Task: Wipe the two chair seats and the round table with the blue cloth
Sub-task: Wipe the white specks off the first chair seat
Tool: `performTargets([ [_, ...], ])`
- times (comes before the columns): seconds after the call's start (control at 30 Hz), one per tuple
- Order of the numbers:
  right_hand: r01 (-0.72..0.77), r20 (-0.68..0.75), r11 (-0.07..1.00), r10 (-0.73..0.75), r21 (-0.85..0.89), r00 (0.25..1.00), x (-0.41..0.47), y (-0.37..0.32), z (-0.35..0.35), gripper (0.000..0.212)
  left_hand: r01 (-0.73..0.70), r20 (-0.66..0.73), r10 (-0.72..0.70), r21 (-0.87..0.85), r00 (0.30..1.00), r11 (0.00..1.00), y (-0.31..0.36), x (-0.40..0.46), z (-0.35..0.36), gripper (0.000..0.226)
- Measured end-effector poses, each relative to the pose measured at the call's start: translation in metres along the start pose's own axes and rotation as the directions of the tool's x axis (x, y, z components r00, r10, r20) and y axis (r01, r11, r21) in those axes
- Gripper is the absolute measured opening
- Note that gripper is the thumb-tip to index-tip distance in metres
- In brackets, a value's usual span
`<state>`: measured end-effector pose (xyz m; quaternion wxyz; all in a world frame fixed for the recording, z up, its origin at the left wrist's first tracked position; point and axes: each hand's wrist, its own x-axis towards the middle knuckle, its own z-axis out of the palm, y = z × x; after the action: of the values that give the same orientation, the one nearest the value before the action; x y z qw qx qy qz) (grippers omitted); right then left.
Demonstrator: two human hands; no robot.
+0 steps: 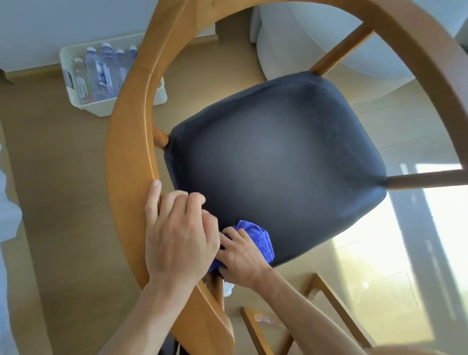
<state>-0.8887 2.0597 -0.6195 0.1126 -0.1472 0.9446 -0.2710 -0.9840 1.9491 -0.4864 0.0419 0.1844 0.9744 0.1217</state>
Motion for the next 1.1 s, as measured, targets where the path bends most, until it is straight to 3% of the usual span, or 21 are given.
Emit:
performTargets([
  [0.17,-0.125,-0.082,0.988,0.118,-0.092,0.99,-0.002,0.013,-0.001,0.041,-0.003,-0.009,0.003,0.021,1.0,1.0,0.002,0.0,-0.001,0.037],
  [0.33,-0.228,-0.207,0.971,0.209,-0.074,0.956,0.011,0.032,-0.015,0.04,0.007,-0.033,-0.005,0.039,0.999,0.999,0.003,0.001,0.0,0.021],
  [0.5,-0.407,-0.364,0.912,0.363,-0.052,0.858,0.028,0.065,-0.035,0.041,0.036,-0.03,-0.035,0.019,0.999,0.999,0.009,0.006,0.0,0.017],
  [0.7,-0.507,-0.47,0.862,0.438,-0.024,0.767,0.044,0.105,-0.061,0.042,0.029,-0.043,-0.03,-0.017,0.999,0.999,0.012,0.022,0.001,0.019],
  [0.97,-0.758,-0.47,0.65,0.688,0.059,0.553,0.073,0.172,-0.12,0.047,0.047,-0.056,-0.049,-0.026,0.997,0.999,-0.005,0.081,-0.007,0.022],
  [1.1,-0.863,-0.497,0.482,0.793,0.155,0.353,0.096,0.19,-0.13,0.047,0.055,-0.036,-0.055,-0.003,0.998,0.998,-0.014,0.095,-0.009,0.018],
])
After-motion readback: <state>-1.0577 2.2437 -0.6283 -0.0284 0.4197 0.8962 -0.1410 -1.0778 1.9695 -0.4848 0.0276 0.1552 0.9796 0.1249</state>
